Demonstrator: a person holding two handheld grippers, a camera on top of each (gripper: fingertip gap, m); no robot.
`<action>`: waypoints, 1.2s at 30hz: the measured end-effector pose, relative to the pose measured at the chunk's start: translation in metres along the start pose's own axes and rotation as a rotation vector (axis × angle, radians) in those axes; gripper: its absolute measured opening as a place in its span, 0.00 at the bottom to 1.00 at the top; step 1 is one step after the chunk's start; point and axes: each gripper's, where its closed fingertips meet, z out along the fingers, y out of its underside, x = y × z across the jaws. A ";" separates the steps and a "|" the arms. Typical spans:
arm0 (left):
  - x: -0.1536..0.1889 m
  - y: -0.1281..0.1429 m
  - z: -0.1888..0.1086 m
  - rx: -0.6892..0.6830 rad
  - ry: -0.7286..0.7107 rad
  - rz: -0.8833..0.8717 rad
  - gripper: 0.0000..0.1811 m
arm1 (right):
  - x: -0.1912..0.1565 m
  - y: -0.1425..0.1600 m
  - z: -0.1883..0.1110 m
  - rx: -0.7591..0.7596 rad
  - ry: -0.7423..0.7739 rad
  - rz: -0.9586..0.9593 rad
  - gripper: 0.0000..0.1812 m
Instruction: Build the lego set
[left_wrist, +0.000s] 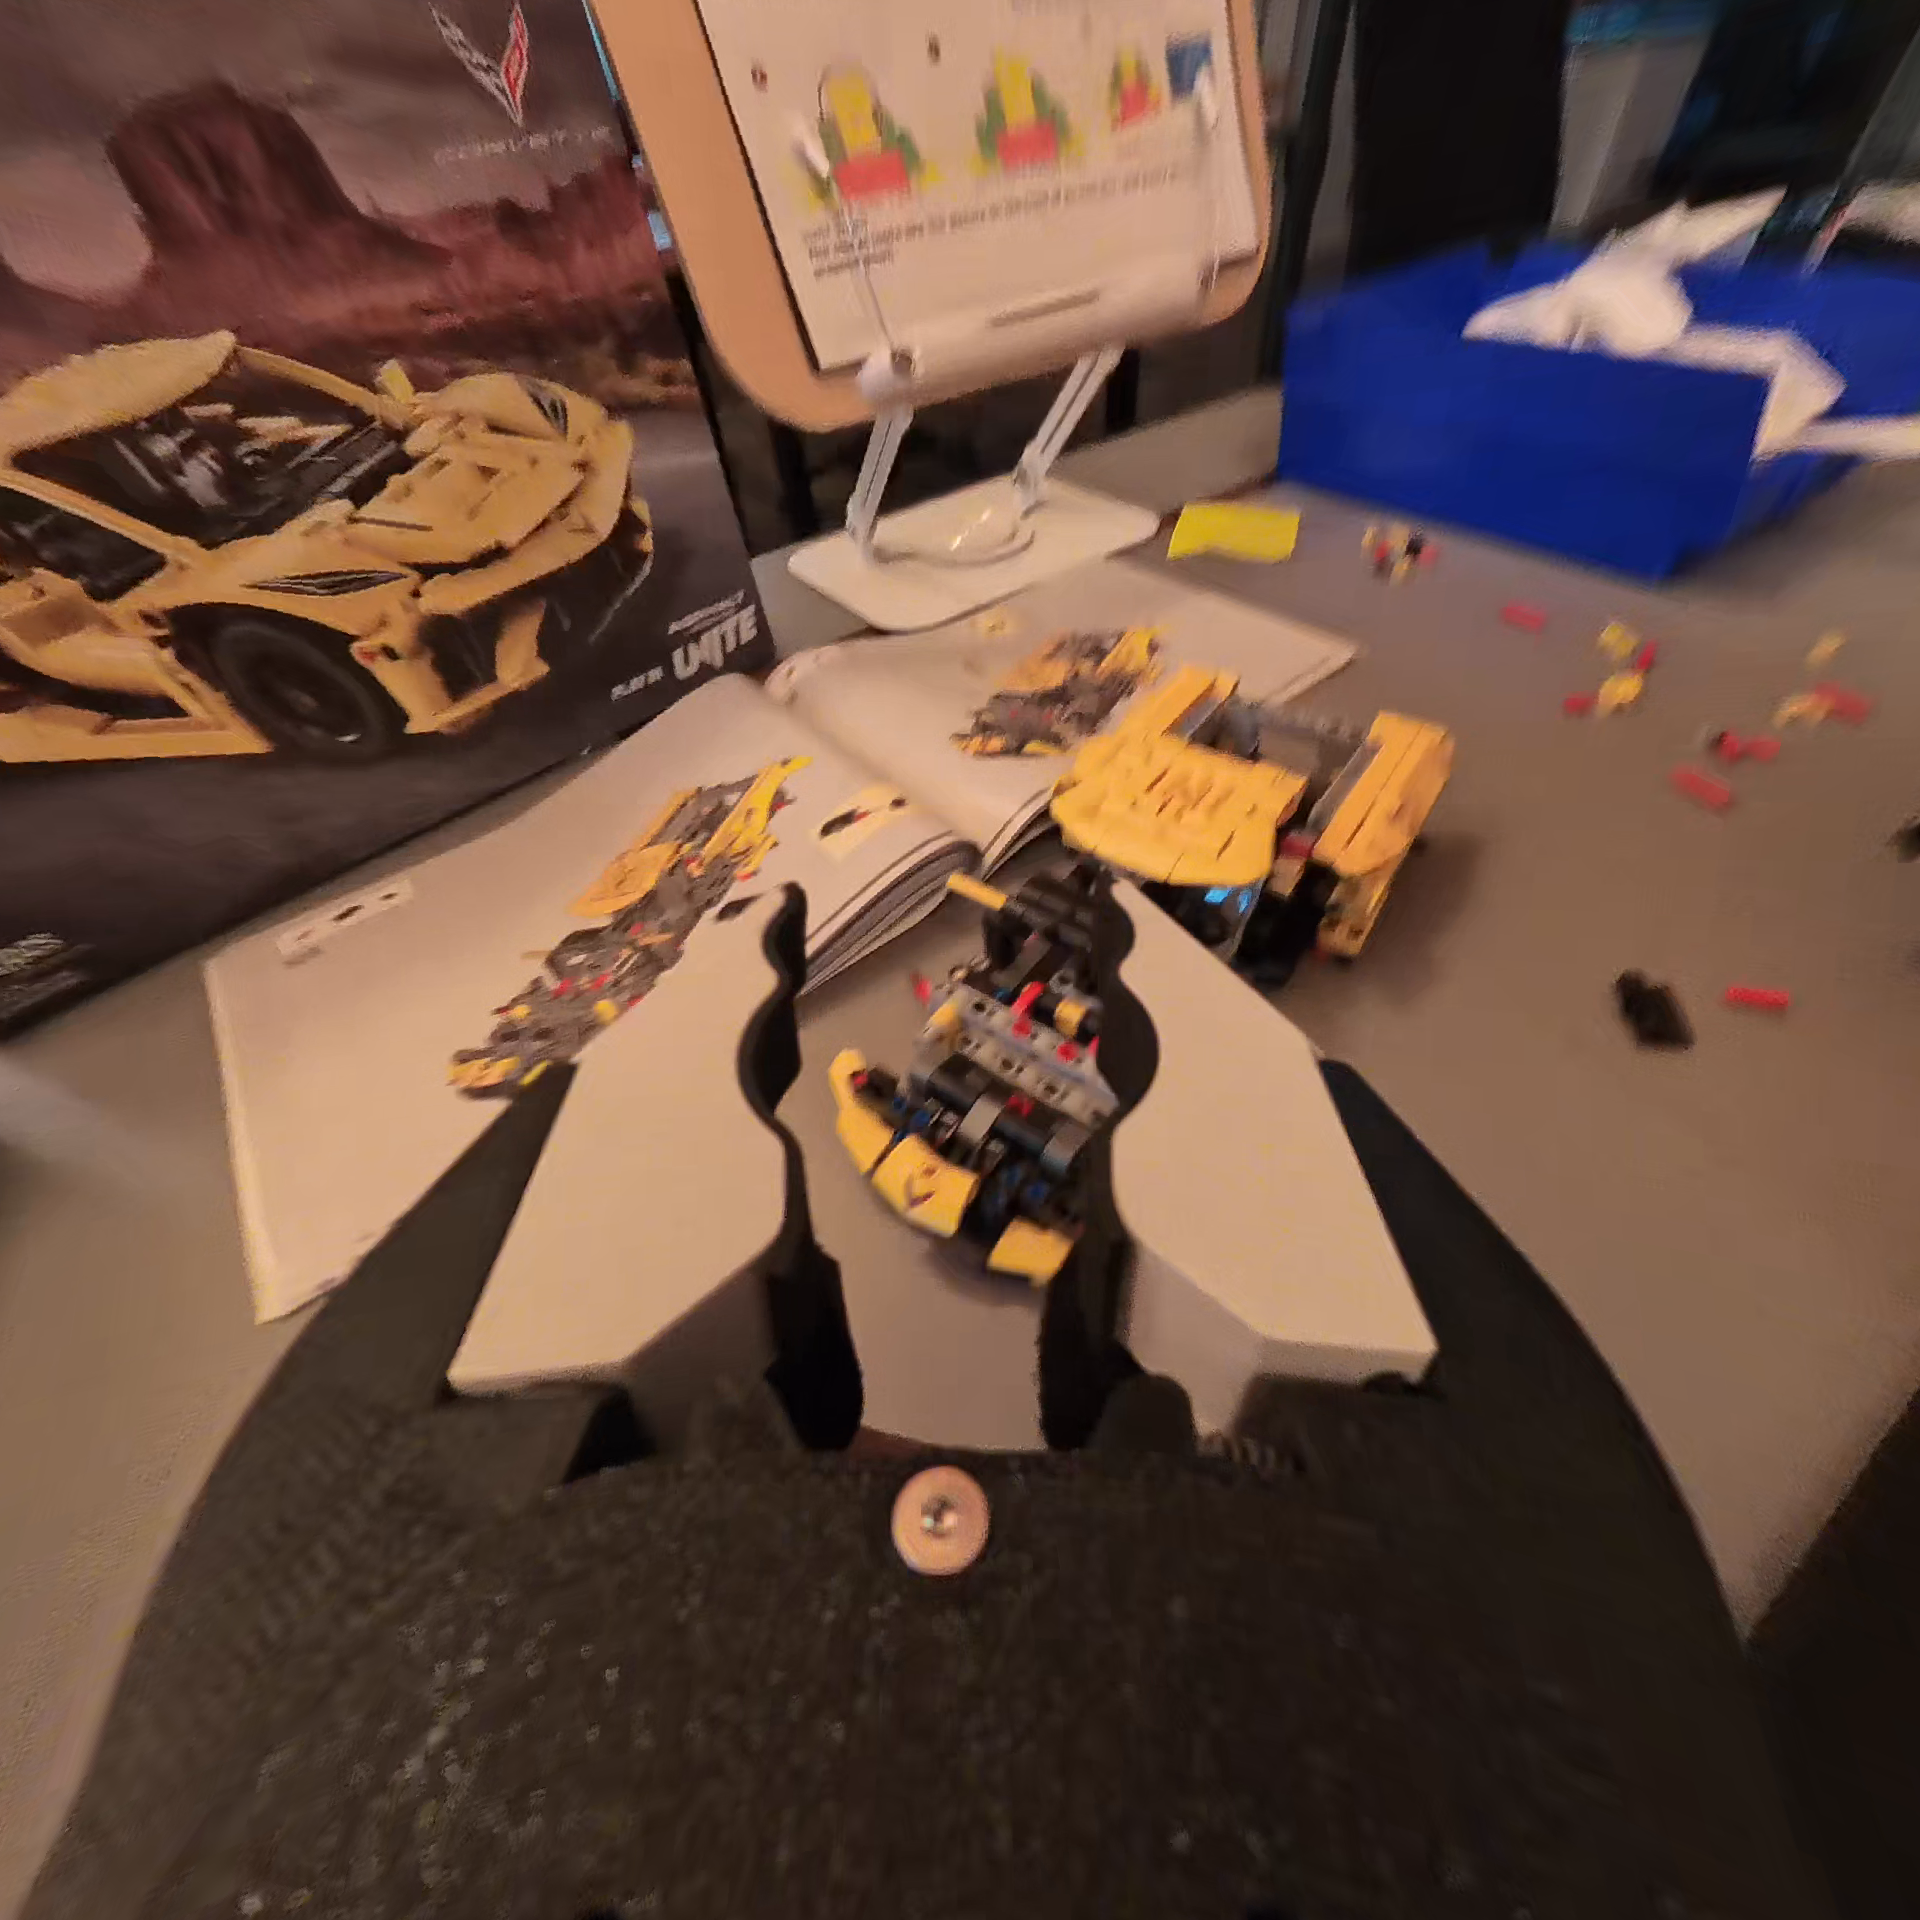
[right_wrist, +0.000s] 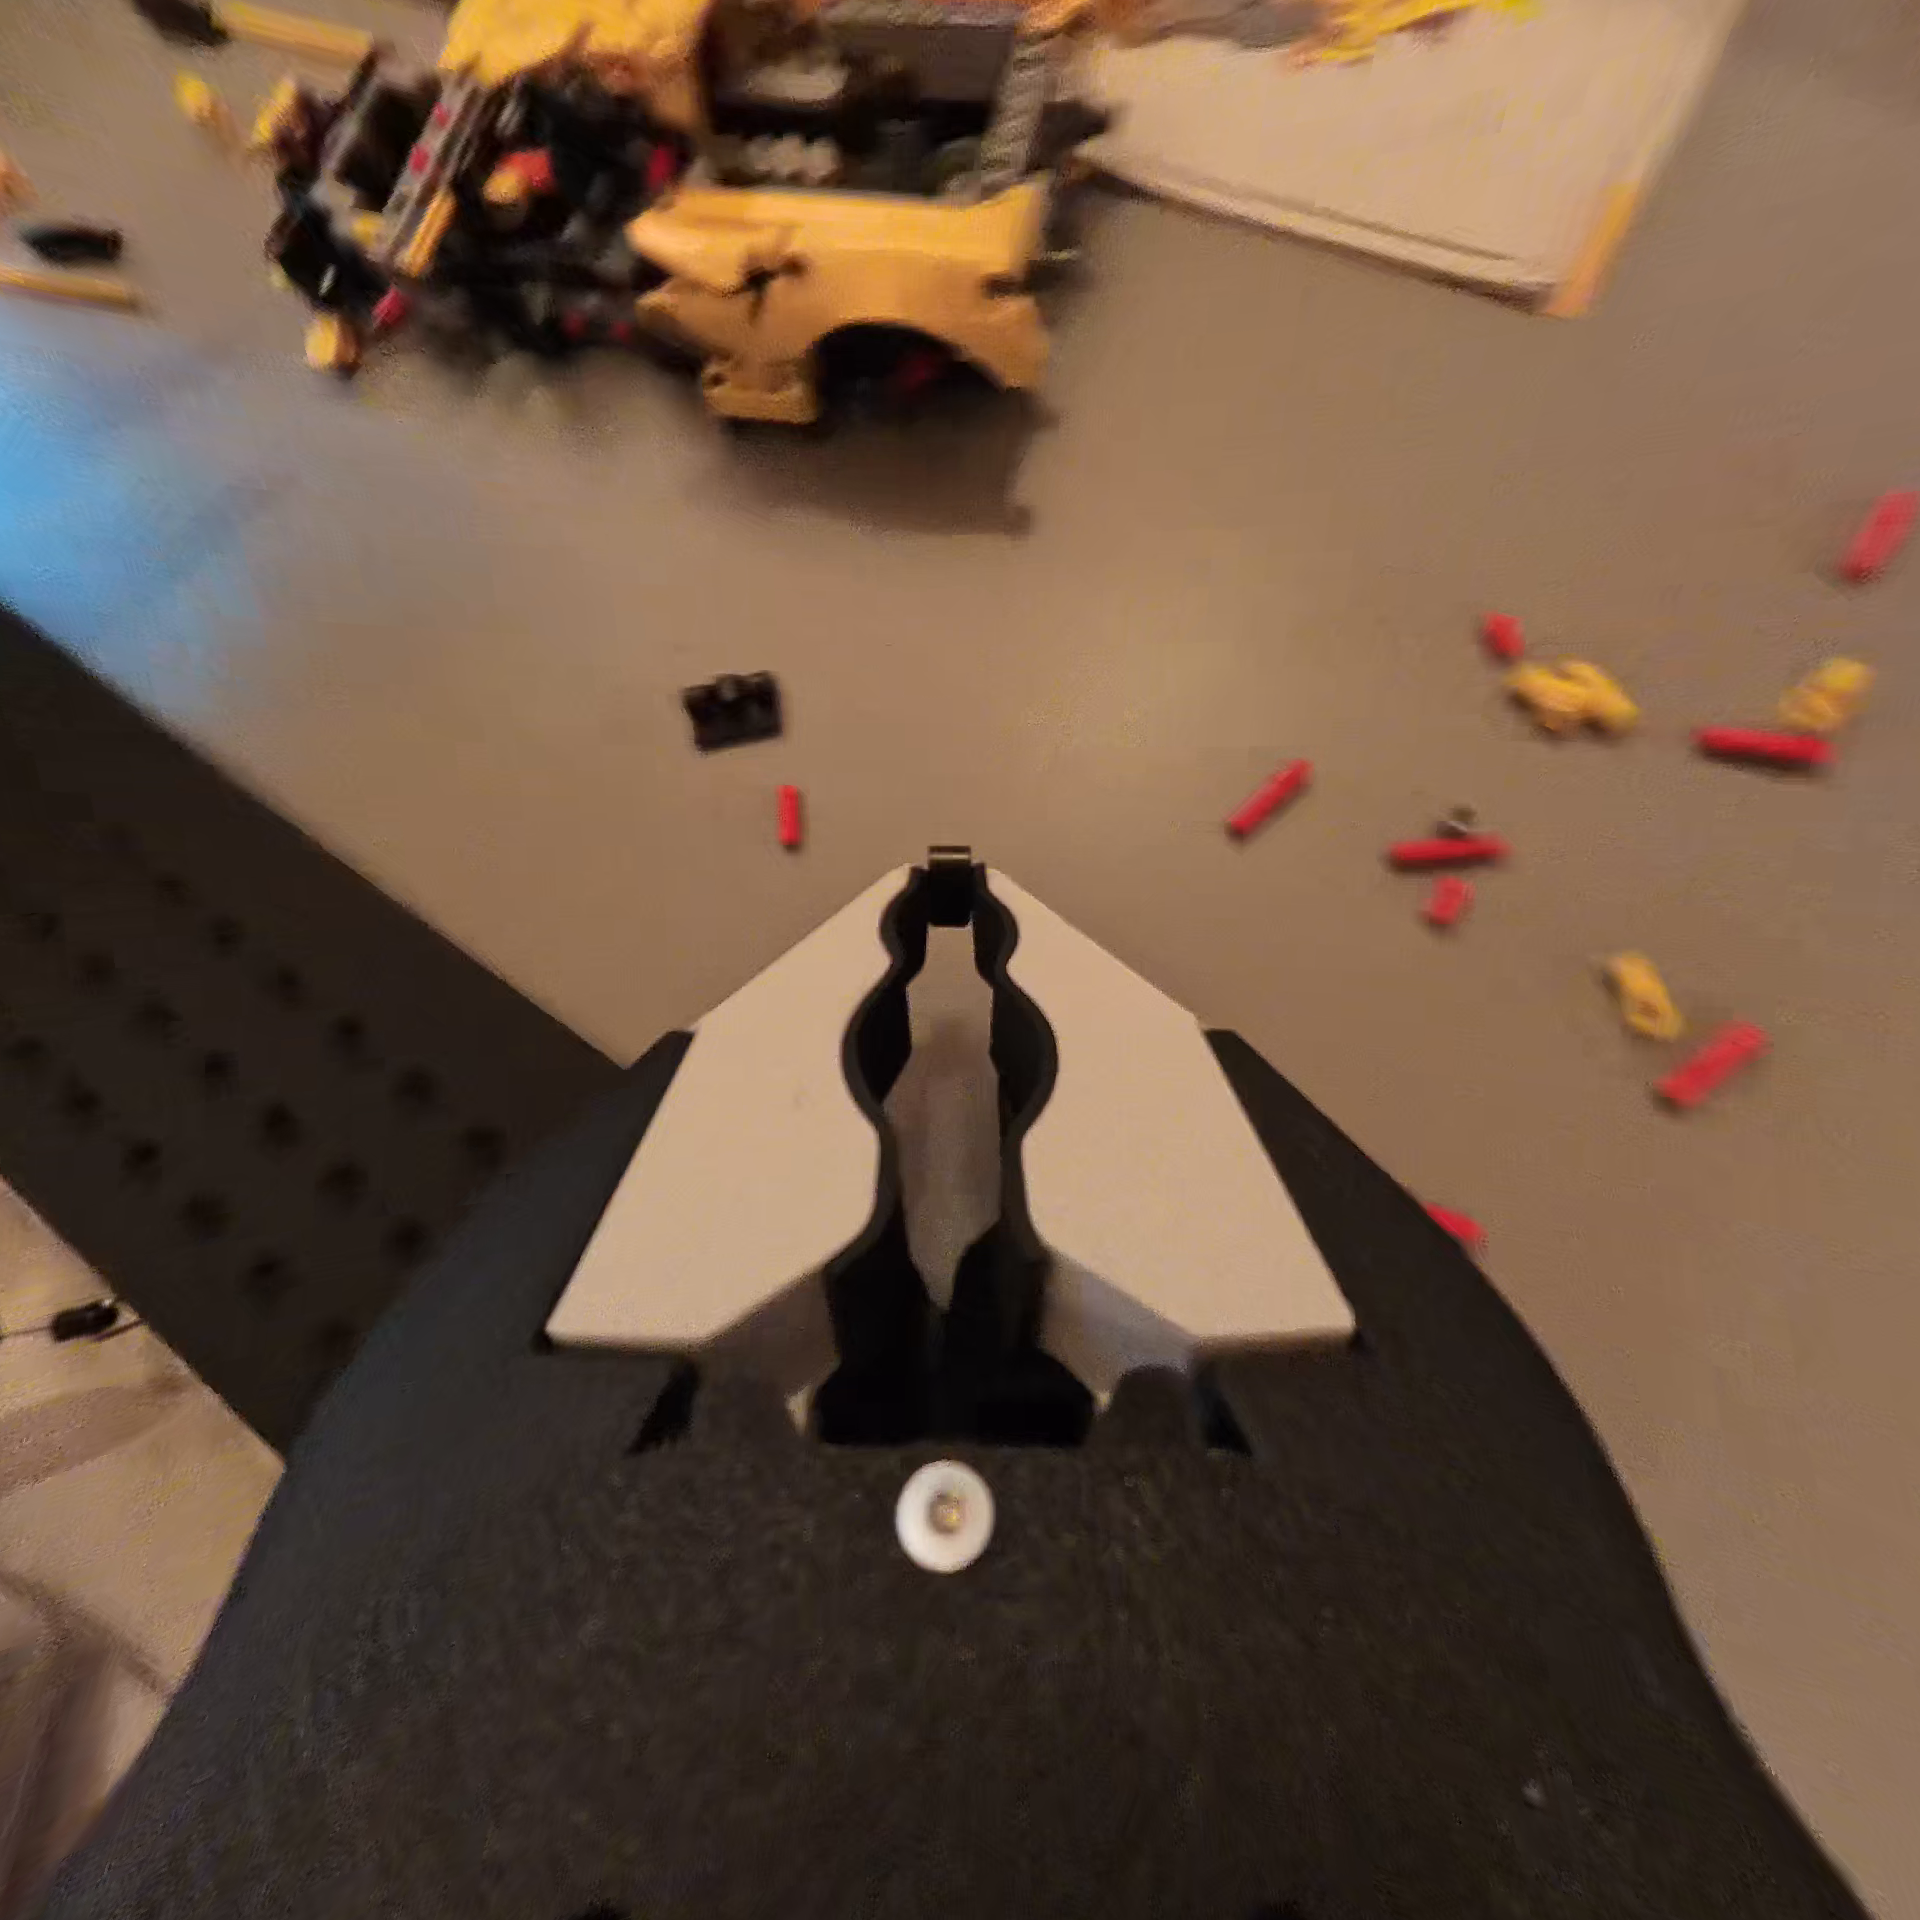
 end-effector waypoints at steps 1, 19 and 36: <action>0.003 -0.002 0.004 0.031 0.012 -0.039 0.30 | -0.010 0.000 0.012 -0.024 0.009 -0.046 0.04; -0.006 0.014 0.018 0.126 -0.019 -0.160 0.30 | 0.001 0.001 0.055 -0.089 0.074 -0.078 0.08; 0.000 0.015 0.016 0.125 0.005 -0.163 0.30 | -0.059 -0.005 0.070 -0.107 -0.033 -0.263 0.31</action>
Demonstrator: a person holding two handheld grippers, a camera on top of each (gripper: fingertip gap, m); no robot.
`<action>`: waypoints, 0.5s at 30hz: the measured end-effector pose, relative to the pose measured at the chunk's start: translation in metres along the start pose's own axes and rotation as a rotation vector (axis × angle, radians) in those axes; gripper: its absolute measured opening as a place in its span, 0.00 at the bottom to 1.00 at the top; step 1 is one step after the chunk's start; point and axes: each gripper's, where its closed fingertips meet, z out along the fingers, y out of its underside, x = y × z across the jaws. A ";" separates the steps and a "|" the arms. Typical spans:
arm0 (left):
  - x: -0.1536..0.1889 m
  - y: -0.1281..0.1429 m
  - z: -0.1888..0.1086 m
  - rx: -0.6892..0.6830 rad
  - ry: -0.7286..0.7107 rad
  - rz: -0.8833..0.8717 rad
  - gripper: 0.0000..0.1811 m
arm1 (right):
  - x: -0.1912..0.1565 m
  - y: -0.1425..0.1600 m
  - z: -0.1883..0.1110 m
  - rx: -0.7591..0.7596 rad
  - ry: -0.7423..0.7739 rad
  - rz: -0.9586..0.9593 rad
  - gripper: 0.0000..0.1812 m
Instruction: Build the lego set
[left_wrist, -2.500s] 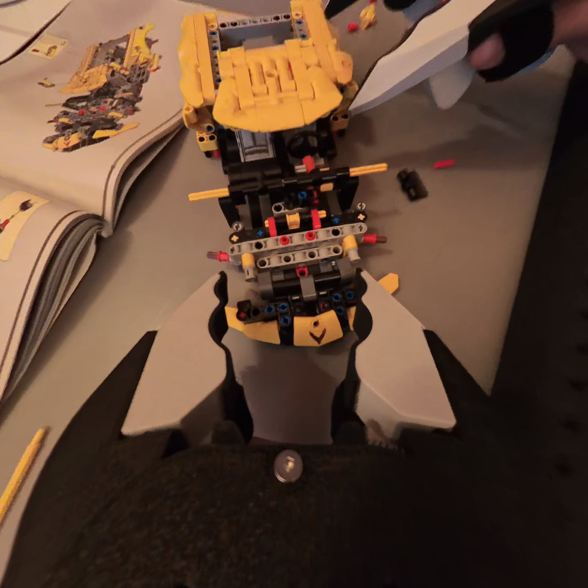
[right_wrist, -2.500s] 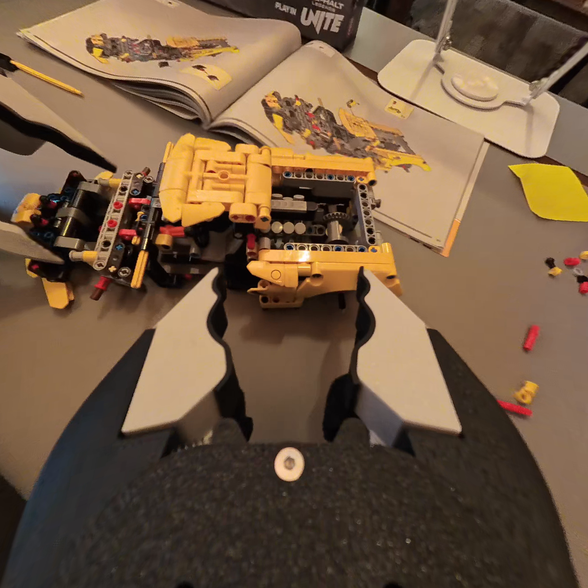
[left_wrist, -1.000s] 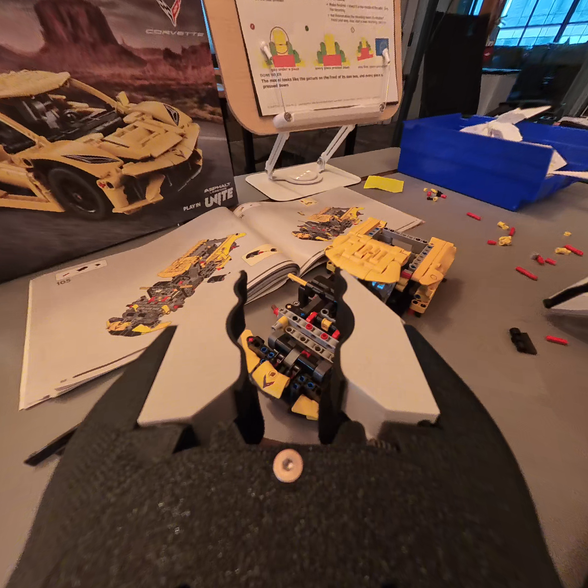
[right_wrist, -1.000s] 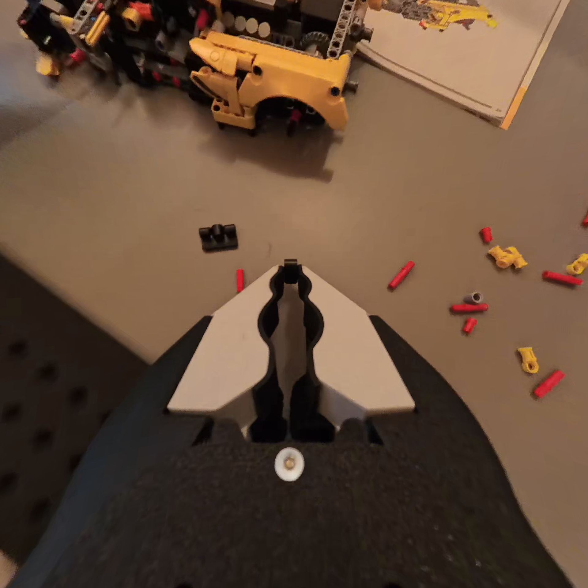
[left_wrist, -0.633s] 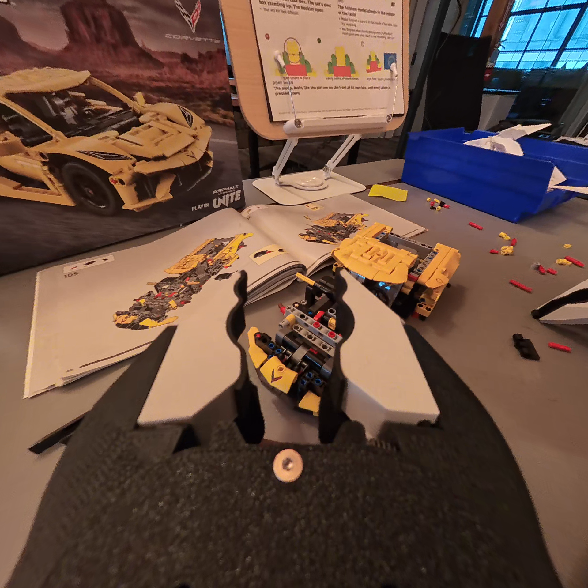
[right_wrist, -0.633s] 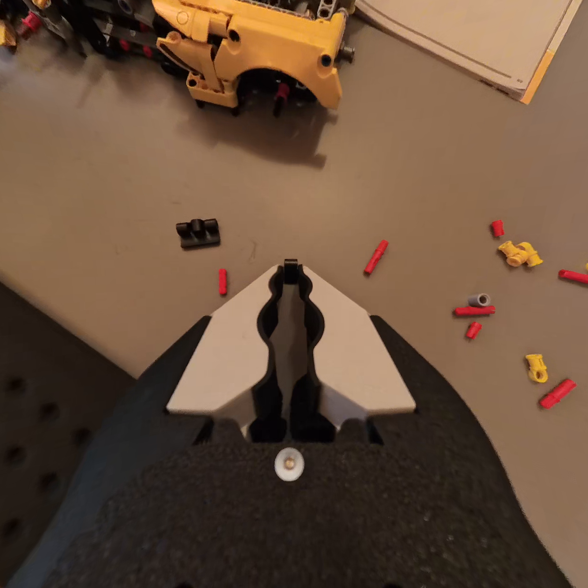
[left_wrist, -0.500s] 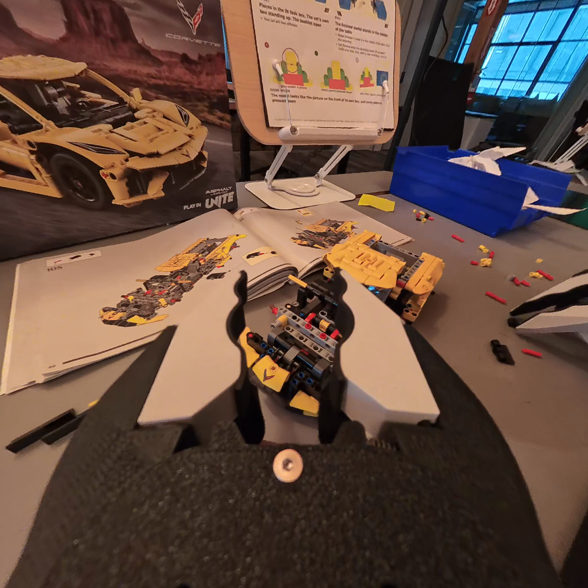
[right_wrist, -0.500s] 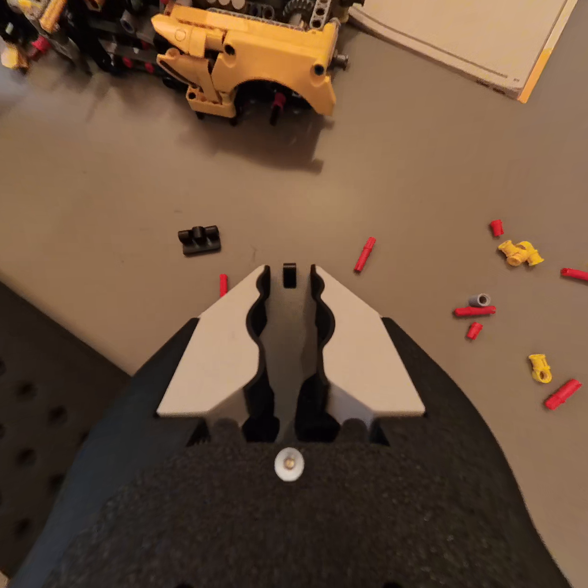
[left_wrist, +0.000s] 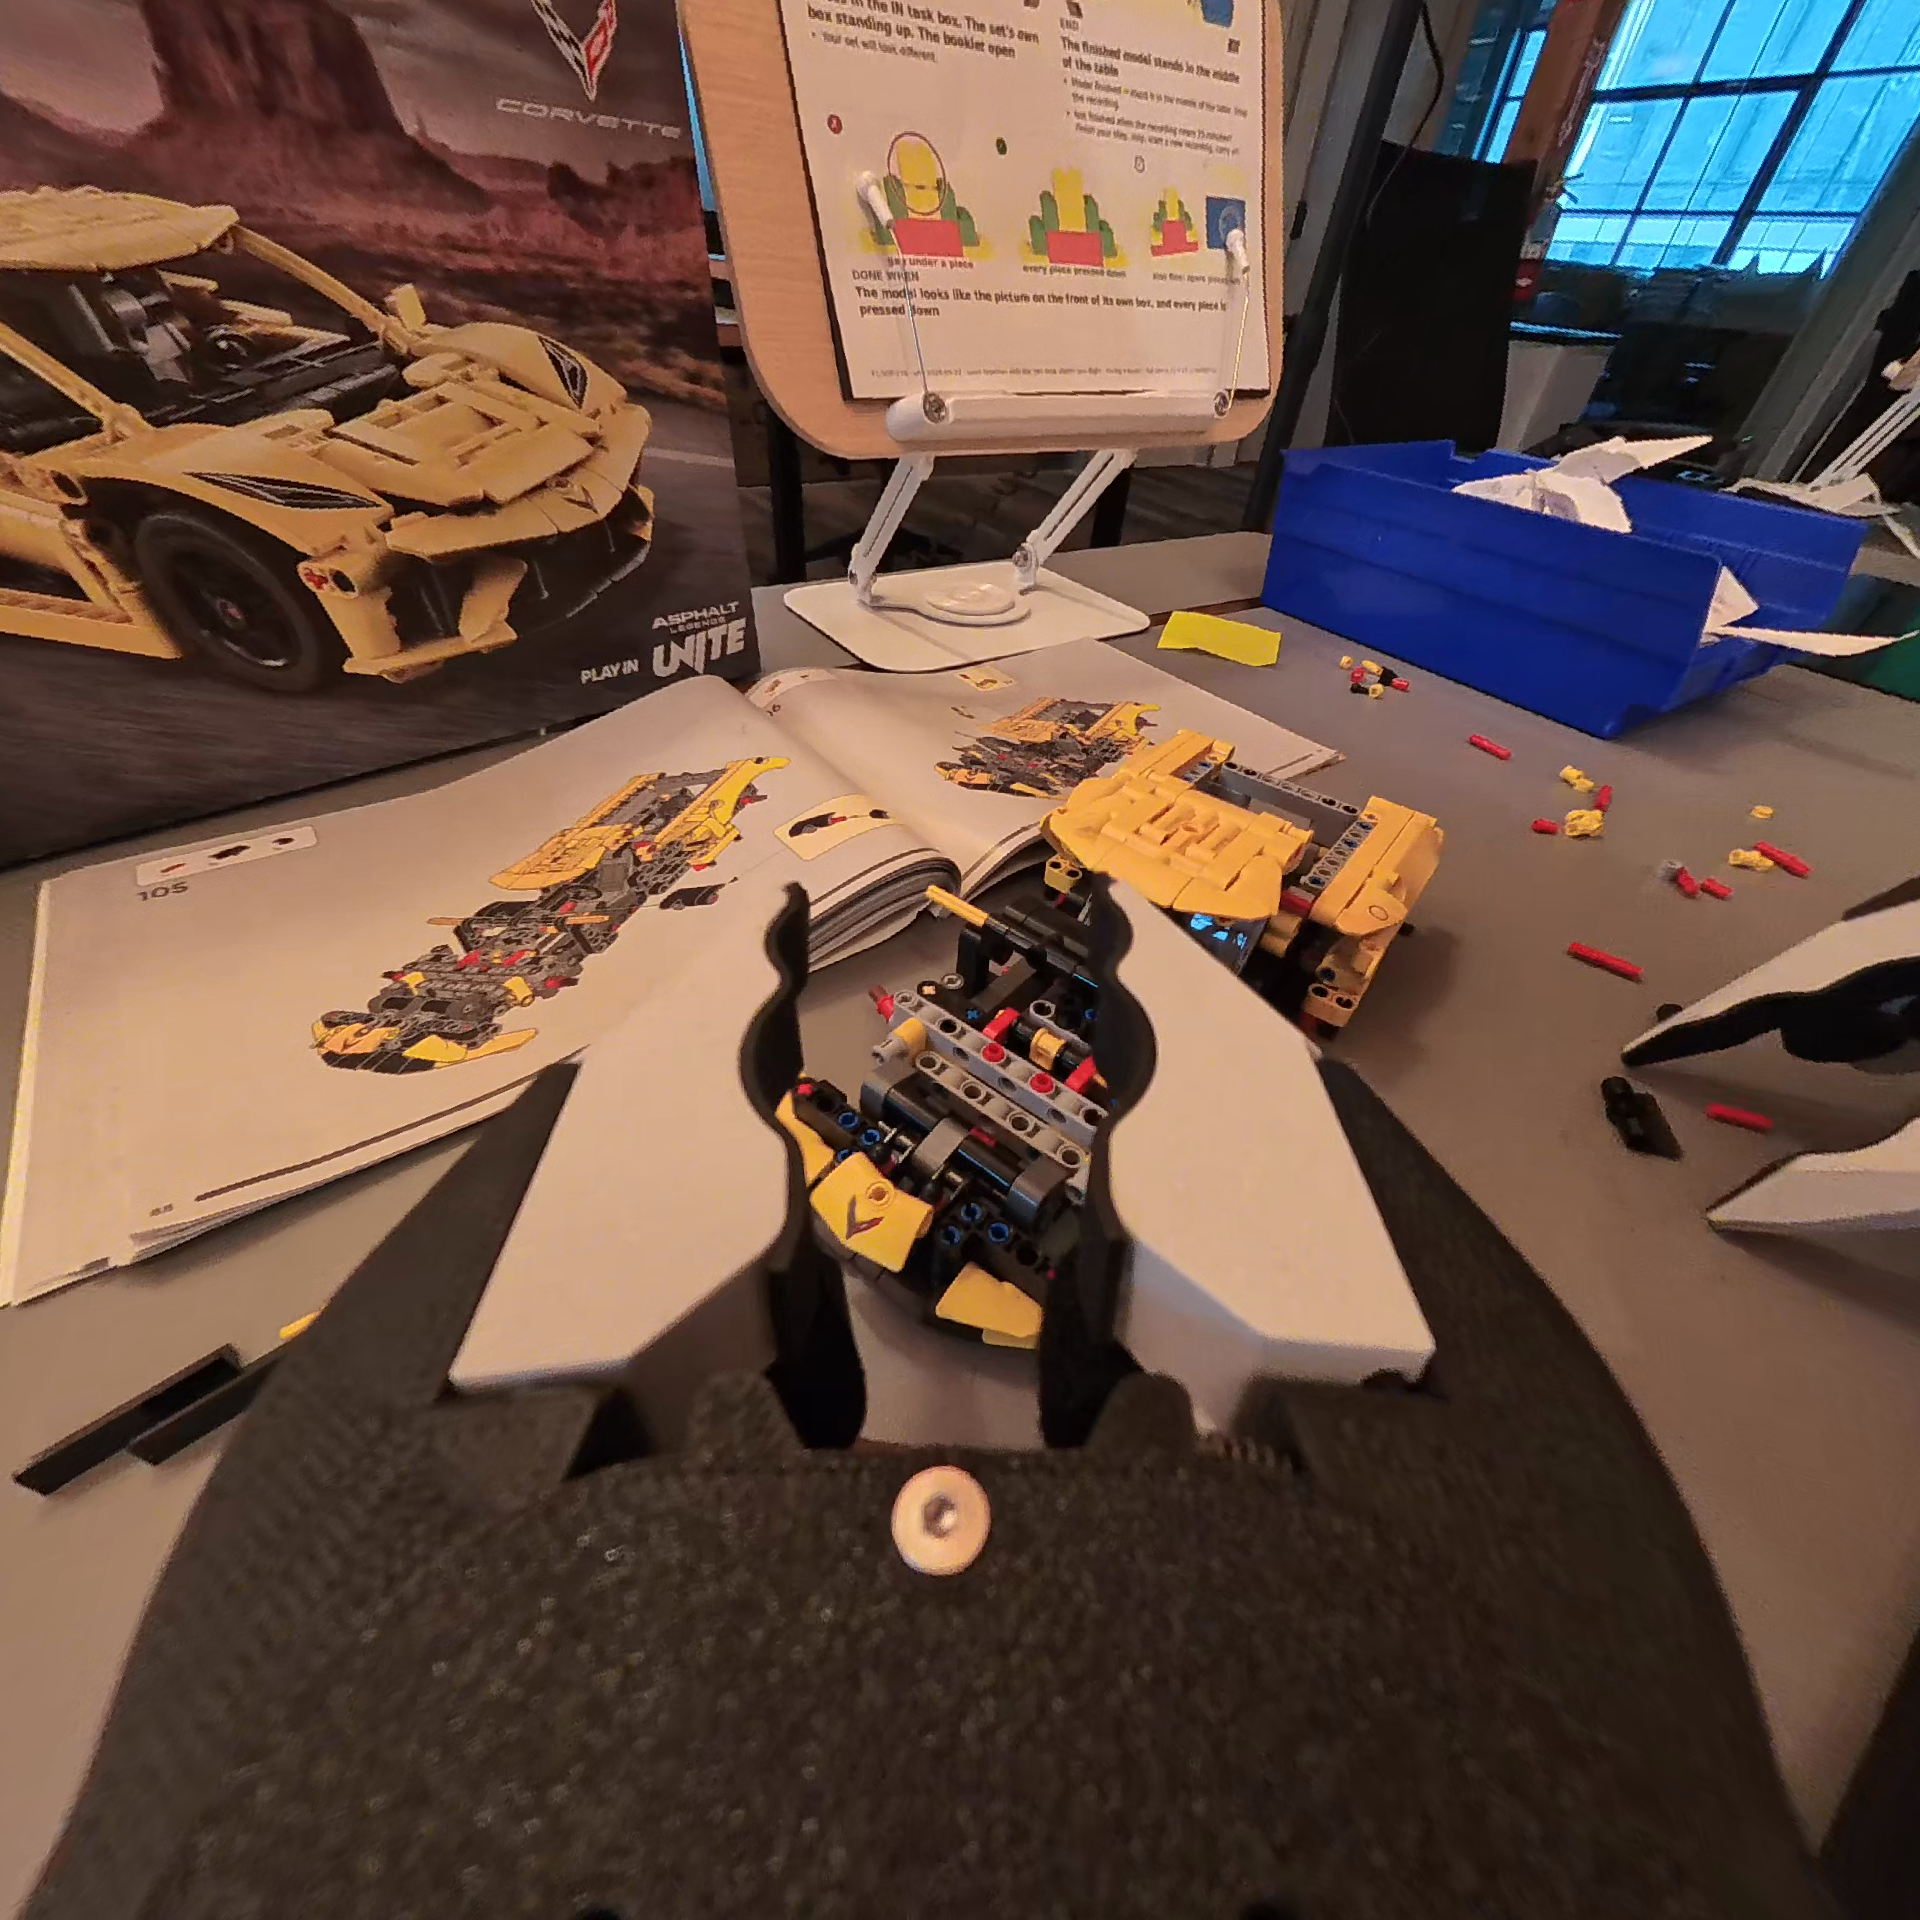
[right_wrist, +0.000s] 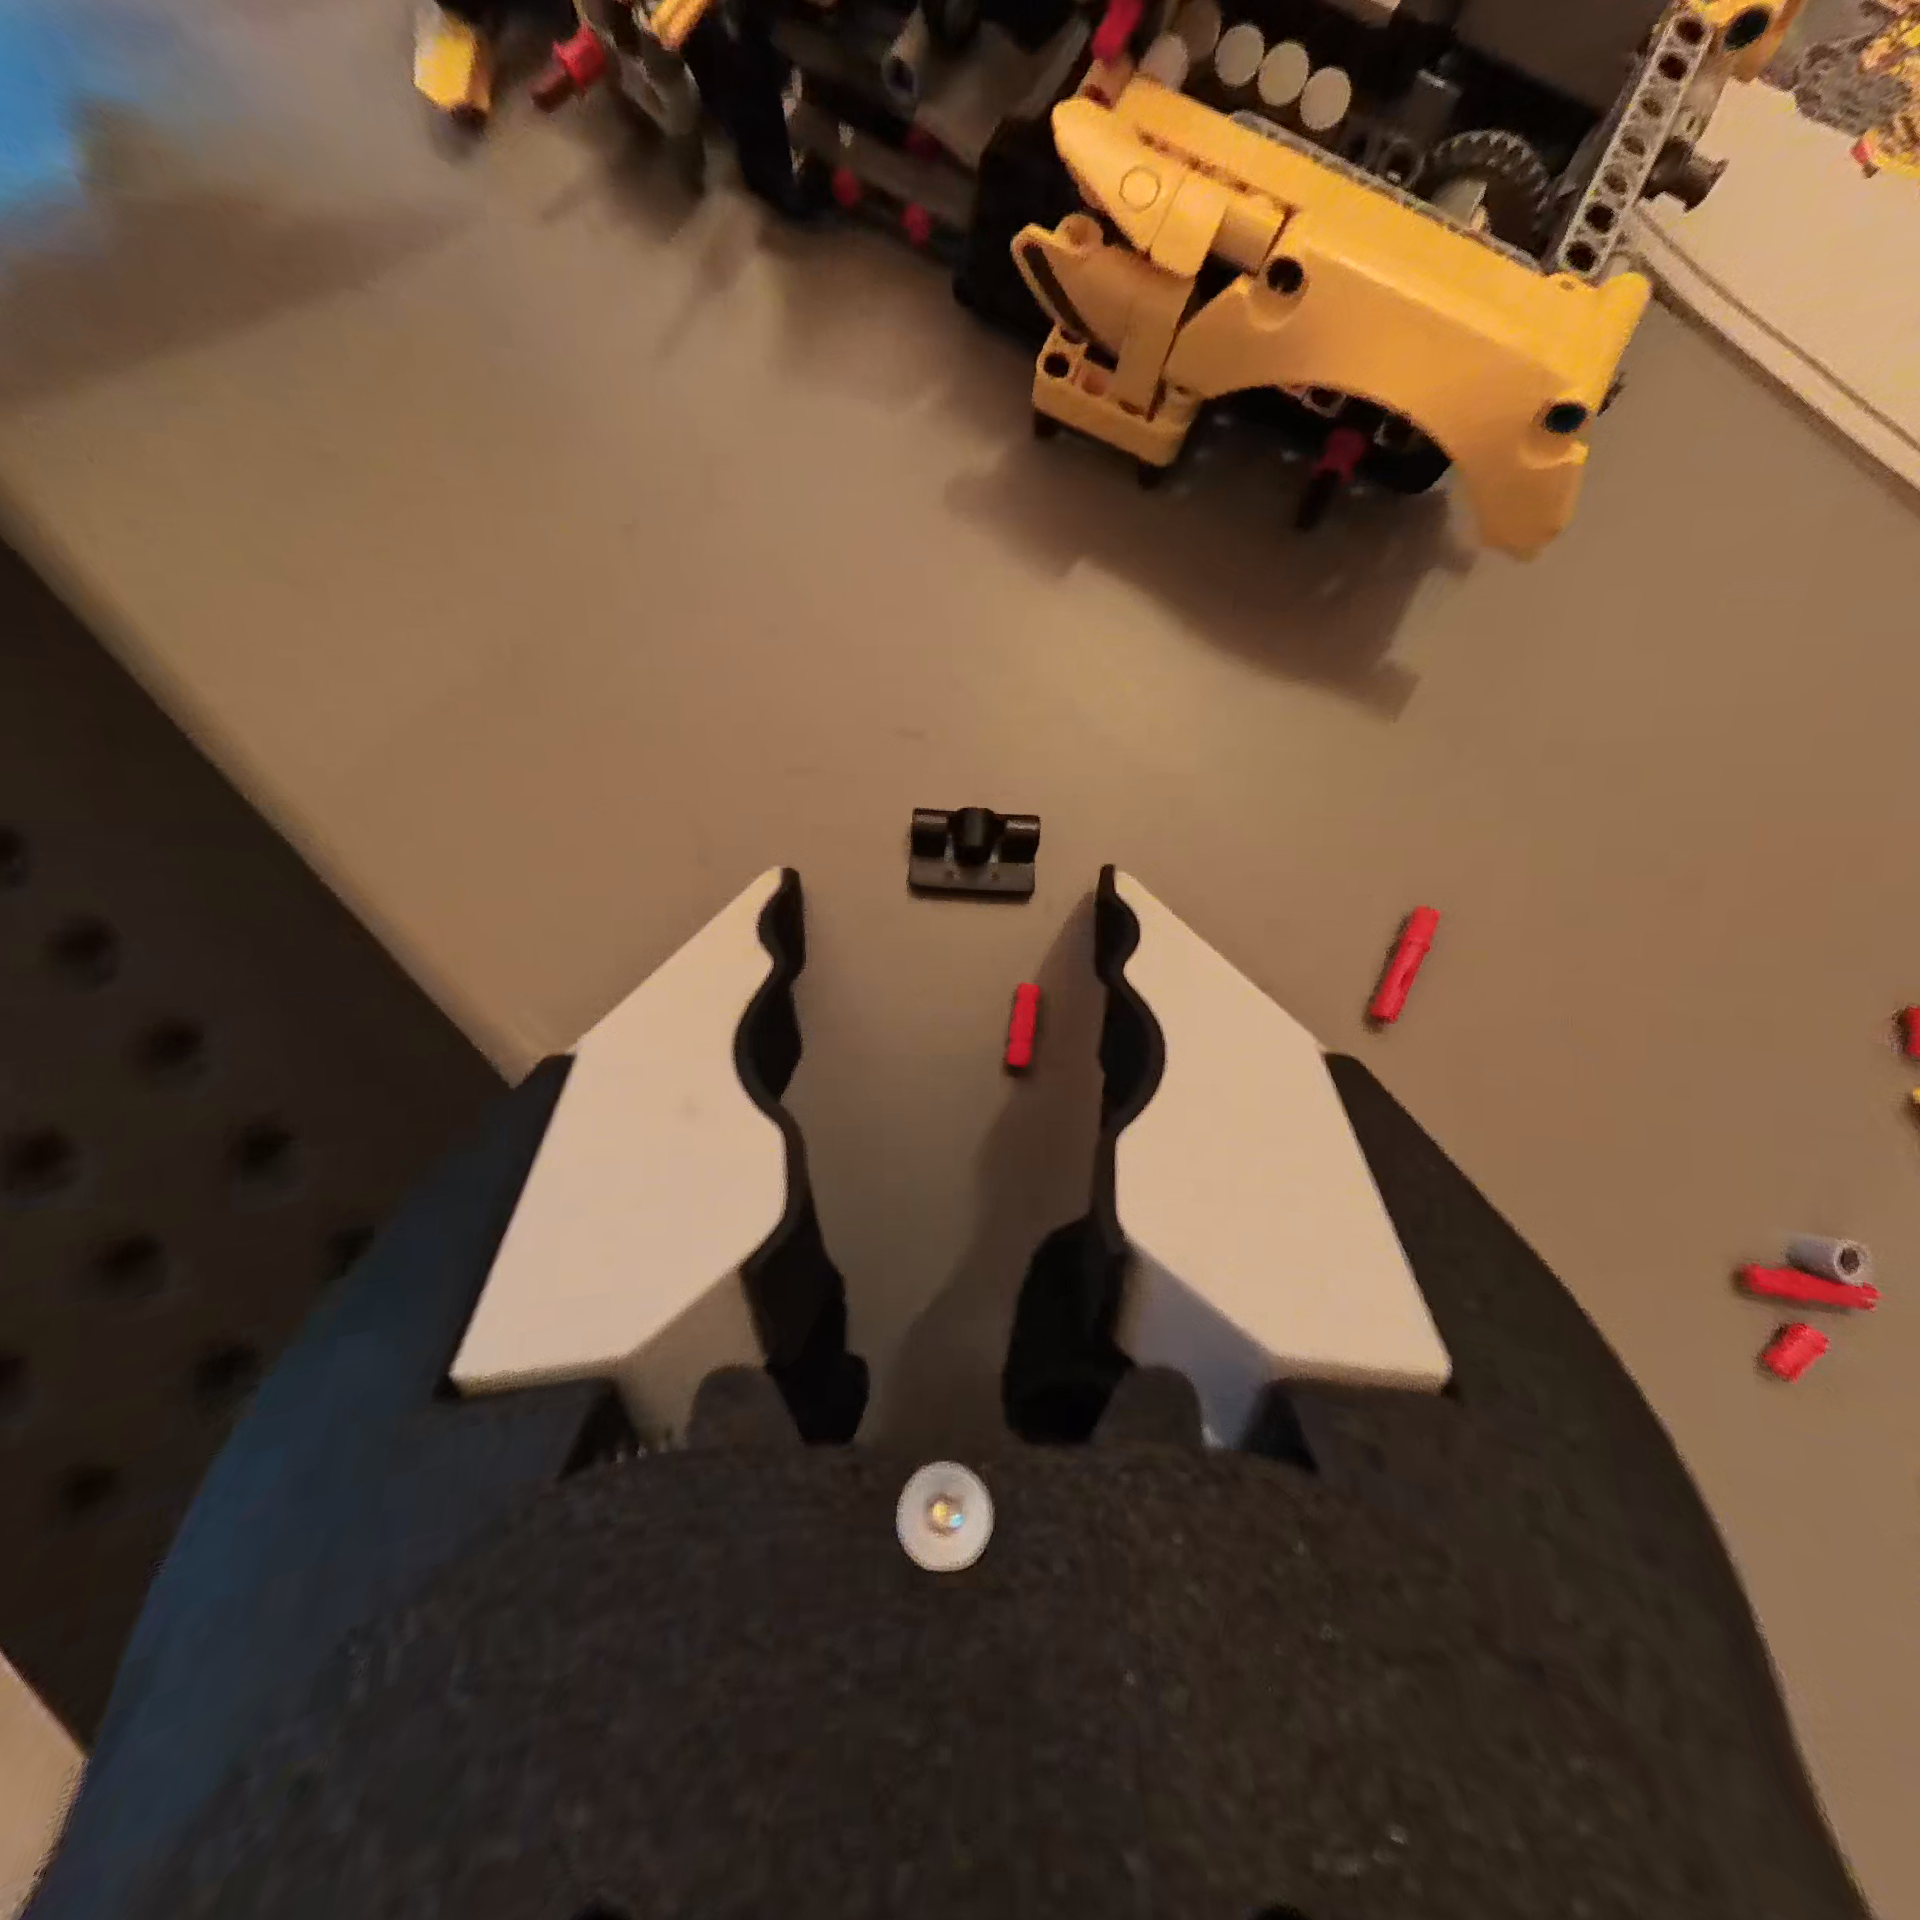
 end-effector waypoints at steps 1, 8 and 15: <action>0.001 0.000 0.000 -0.002 0.002 0.004 0.30 | 0.001 -0.001 0.001 0.003 -0.001 -0.006 0.29; 0.012 0.003 0.001 -0.029 0.063 -0.042 0.27 | 0.007 -0.004 0.004 0.011 -0.029 0.013 0.22; 0.097 0.003 0.003 -0.207 0.393 -0.210 0.25 | 0.009 -0.003 0.003 0.017 0.000 -0.021 0.13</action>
